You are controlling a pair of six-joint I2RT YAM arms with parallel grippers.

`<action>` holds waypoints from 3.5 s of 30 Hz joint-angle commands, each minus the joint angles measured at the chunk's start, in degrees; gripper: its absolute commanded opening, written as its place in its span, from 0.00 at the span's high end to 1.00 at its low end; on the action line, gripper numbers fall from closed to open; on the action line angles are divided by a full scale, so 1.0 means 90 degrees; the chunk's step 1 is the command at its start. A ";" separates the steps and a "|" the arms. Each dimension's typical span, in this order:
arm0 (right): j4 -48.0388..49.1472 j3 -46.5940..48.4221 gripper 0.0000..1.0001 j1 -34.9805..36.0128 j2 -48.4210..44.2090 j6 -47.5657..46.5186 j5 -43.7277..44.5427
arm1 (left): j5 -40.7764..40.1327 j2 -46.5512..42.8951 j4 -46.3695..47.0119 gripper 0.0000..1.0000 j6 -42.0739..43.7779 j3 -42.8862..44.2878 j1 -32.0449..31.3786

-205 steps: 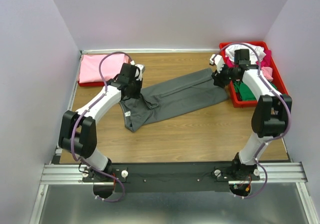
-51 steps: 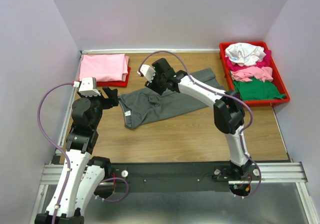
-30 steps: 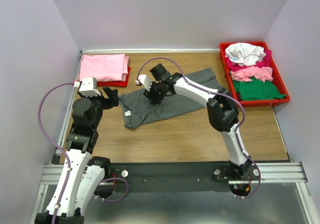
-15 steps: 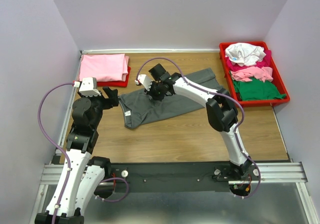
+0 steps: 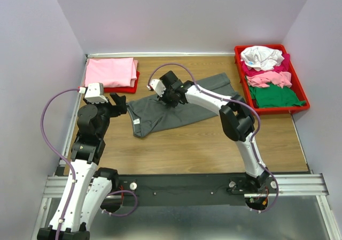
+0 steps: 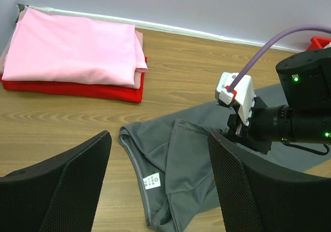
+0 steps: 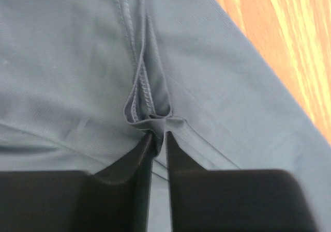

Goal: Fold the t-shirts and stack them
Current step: Fold the tshirt

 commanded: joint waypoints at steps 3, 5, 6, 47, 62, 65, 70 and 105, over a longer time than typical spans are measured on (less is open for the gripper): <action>0.0366 -0.0175 0.64 0.0025 -0.0302 0.0369 0.0564 | 0.0141 -0.0005 0.0159 0.17 0.0020 -0.0039 0.0016; 0.0454 -0.0204 0.62 0.0015 -0.0322 0.0467 0.0652 | 0.0131 0.0004 0.0159 0.17 0.0020 -0.0039 0.0016; 0.0493 -0.0214 0.60 0.0024 -0.0351 0.0515 0.0787 | 0.0131 -0.0005 0.0159 0.17 0.0020 -0.0049 0.0016; 0.0415 -0.3572 0.57 -0.1557 -0.3320 -0.0285 -0.3283 | 0.0484 0.3646 -0.1345 0.38 -0.2538 -0.0284 -0.1224; 0.0405 -0.3739 0.58 -0.1850 -0.3417 -0.0265 -0.3811 | 0.0083 0.4487 -0.1345 0.51 -0.2207 0.0068 -0.1371; 0.0396 -0.3759 0.58 -0.1870 -0.3417 -0.0275 -0.3801 | 0.0170 0.4467 -0.1355 0.55 -0.2158 0.0078 -0.1390; 0.0376 -0.3817 0.59 -0.1880 -0.3378 -0.0392 -0.3645 | 0.0268 0.4487 -0.1374 0.73 -0.2060 0.0097 -0.1381; 0.0073 -0.4315 0.47 -0.1392 -0.2870 -0.2580 -0.2571 | 0.0756 0.4330 -0.2312 1.00 -0.1113 0.0615 -0.0756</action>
